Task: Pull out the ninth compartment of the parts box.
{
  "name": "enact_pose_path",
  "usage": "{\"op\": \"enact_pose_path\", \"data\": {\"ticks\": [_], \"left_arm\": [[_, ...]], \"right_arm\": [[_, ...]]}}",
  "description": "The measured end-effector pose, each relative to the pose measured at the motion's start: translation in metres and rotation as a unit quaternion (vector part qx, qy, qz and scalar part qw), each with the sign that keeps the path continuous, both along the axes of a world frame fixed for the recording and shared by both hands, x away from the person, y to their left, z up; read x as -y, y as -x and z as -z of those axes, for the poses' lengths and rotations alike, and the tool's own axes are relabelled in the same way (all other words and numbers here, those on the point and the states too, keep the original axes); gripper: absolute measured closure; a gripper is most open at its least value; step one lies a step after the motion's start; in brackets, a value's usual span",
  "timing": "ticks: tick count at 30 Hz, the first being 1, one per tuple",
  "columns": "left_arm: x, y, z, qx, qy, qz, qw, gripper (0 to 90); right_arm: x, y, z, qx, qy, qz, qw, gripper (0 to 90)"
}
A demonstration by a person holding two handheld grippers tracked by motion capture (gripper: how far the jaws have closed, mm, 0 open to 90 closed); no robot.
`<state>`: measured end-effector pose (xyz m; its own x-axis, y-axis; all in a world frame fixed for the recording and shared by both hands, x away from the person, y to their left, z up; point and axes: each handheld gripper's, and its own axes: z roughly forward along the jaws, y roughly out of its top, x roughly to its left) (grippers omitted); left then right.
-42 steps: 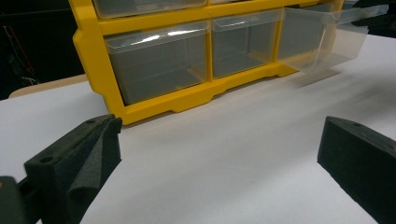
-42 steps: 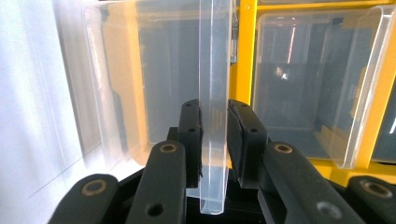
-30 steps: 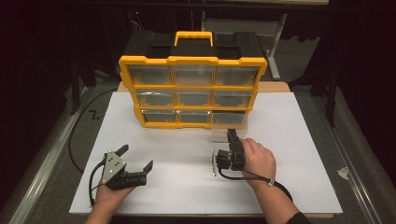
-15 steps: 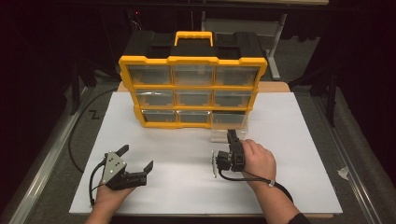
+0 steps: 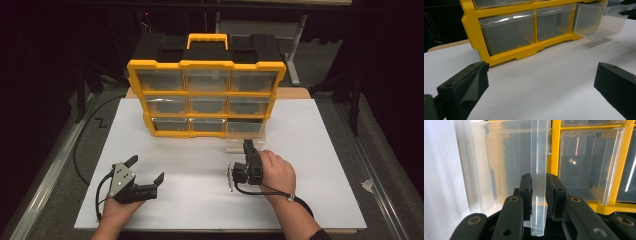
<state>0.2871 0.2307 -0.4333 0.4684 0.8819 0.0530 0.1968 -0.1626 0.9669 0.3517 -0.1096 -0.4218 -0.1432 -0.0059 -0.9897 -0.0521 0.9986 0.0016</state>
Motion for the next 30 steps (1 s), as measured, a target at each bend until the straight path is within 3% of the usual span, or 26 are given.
{"op": "enact_pose_path", "data": {"ticks": [8,11,16,18,30], "left_arm": [[0.000,0.001,0.000,0.002,0.001,-0.002,1.0000,0.4],[-0.001,0.001,0.000,0.001,0.003,-0.002,1.0000,0.4],[0.000,0.002,0.000,0.002,0.003,0.001,1.0000,0.3],[0.000,0.001,0.000,0.002,0.002,0.000,1.0000,0.4],[-0.001,0.001,0.000,0.003,0.000,-0.001,1.0000,0.4]], "right_arm": [[-0.001,0.000,0.000,-0.002,-0.003,0.005,1.0000,76.6],[0.000,-0.002,-0.003,-0.024,-0.006,0.013,0.9996,65.5],[0.007,0.005,-0.003,-0.025,-0.020,0.012,0.9994,53.4],[0.011,0.010,-0.002,-0.026,-0.015,0.005,0.9995,51.1],[0.030,0.029,0.023,-0.048,-0.010,-0.004,0.9988,44.7]]}}
